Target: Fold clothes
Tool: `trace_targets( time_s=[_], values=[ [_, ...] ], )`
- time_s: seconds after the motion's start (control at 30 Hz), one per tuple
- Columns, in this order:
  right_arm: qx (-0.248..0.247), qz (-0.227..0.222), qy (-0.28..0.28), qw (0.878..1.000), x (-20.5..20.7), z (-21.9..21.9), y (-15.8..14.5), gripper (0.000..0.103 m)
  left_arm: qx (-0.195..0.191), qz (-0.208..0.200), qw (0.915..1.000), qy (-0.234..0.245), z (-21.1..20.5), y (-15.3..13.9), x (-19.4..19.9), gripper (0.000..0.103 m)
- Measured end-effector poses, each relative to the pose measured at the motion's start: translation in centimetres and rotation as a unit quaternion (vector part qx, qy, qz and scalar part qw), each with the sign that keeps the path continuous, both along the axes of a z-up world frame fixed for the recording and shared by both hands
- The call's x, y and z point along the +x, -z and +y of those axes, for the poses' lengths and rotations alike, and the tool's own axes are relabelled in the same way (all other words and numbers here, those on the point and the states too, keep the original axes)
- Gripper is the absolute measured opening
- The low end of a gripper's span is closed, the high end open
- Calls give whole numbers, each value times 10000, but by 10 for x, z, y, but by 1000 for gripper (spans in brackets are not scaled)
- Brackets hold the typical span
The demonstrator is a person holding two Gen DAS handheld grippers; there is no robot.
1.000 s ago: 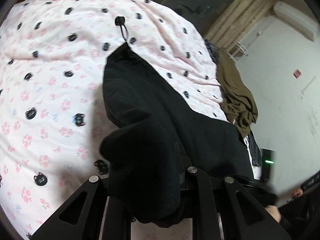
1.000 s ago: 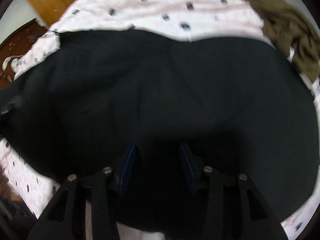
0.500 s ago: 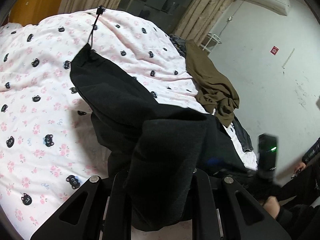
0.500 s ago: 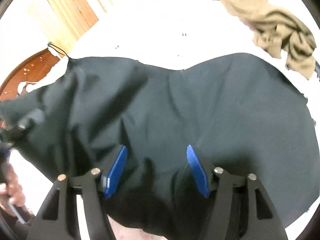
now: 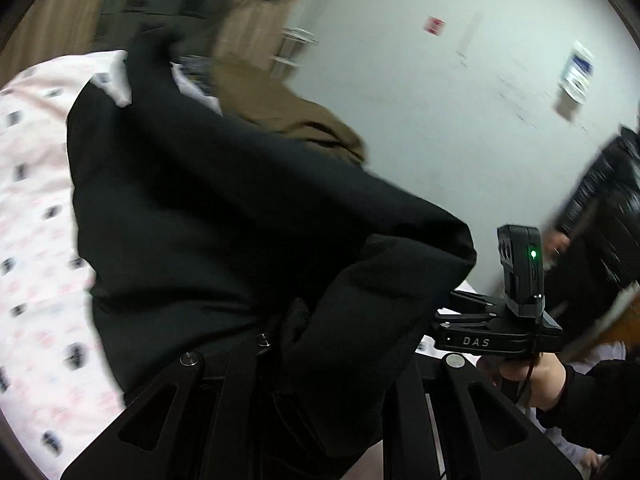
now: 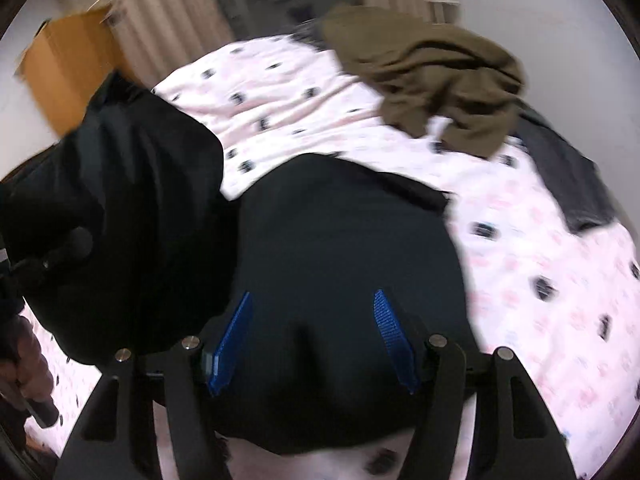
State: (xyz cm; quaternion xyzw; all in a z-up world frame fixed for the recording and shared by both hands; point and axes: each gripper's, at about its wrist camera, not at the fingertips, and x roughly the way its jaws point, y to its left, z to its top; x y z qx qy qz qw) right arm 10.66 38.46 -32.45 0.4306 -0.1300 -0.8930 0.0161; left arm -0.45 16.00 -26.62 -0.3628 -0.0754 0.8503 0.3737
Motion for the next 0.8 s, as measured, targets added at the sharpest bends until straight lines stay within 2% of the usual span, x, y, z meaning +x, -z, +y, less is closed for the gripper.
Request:
trace_targets(
  time_s=[0.1, 0.17, 0.27, 0.37, 0.43, 0.57, 0.67, 0.8],
  values=[
    [60, 28, 212, 9998, 15, 32, -1, 65, -14, -85, 9989, 458, 59, 6, 2, 11],
    [89, 16, 349, 9993, 25, 54, 1, 65, -133, -200, 9976, 645, 90, 20, 3, 10],
    [-112, 56, 531, 9985, 36, 86, 3, 65, -334, -381, 9945, 921, 136, 43, 4, 10],
    [-484, 233, 571, 9969, 44, 111, -1, 66, -624, -492, 9919, 992, 163, 64, 11, 10],
    [-681, 327, 188, 9970, 25, 107, -12, 66, -860, -488, 9922, 755, 173, 68, 19, 10],
    [-1031, 494, -637, 9914, -15, 95, -36, 66, -1102, -362, 9913, 619, 182, 64, 29, 10],
    [-1134, -119, -1170, 9866, -58, 72, -23, 66, -1176, -310, 9911, 550, 183, 59, 38, 10],
    [-1444, -918, -1600, 9722, -91, 52, 6, 66, -986, -339, 9939, 361, 161, 50, 39, 15]
  ],
)
